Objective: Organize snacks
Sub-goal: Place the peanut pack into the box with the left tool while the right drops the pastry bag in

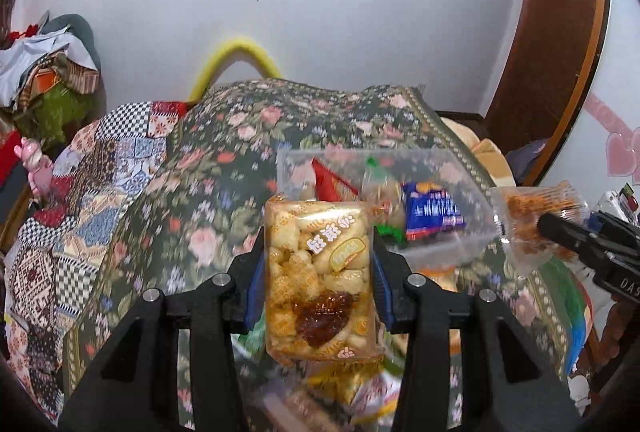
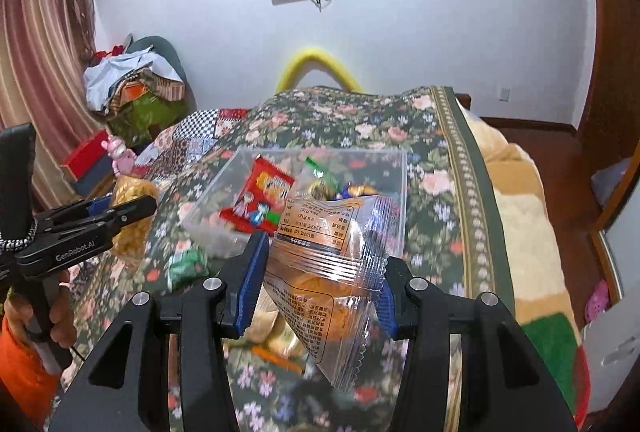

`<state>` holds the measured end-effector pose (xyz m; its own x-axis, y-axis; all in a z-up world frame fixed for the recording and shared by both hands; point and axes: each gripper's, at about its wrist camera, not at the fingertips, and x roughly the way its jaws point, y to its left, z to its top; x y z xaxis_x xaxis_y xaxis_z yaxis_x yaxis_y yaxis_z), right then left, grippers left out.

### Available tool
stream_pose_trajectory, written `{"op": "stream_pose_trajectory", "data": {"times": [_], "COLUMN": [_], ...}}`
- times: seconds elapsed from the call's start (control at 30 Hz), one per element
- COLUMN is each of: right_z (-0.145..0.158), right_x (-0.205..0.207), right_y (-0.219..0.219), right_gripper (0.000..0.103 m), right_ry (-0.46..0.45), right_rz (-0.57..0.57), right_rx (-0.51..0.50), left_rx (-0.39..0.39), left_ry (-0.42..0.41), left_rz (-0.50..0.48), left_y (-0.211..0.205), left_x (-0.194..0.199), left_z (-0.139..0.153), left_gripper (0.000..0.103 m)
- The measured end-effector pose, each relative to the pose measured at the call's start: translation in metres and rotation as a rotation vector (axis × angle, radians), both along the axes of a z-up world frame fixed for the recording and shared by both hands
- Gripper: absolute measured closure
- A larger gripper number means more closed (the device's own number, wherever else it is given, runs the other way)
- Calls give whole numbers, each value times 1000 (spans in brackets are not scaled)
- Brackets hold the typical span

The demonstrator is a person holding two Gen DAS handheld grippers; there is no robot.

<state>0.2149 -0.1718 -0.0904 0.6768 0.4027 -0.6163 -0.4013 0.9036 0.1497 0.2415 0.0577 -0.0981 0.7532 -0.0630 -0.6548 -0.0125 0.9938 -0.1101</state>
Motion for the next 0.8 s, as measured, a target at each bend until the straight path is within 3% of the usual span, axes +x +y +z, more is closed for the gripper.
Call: {"op": "stream_pose_trajectory", "data": {"times": [0.4, 0.8], "right_z": [-10, -43], "right_x": [65, 126], "right_y": [18, 38], "right_gripper": [58, 58], "right_ry": [18, 94], "right_rz": [-17, -45], "right_rx": [-6, -55], "left_rx": [16, 2], "left_ry": [14, 81], "left_rz": [-10, -6], "left_y": [0, 13], "left_x": [69, 118], "left_z": [-17, -49], "left_gripper": [59, 59]}}
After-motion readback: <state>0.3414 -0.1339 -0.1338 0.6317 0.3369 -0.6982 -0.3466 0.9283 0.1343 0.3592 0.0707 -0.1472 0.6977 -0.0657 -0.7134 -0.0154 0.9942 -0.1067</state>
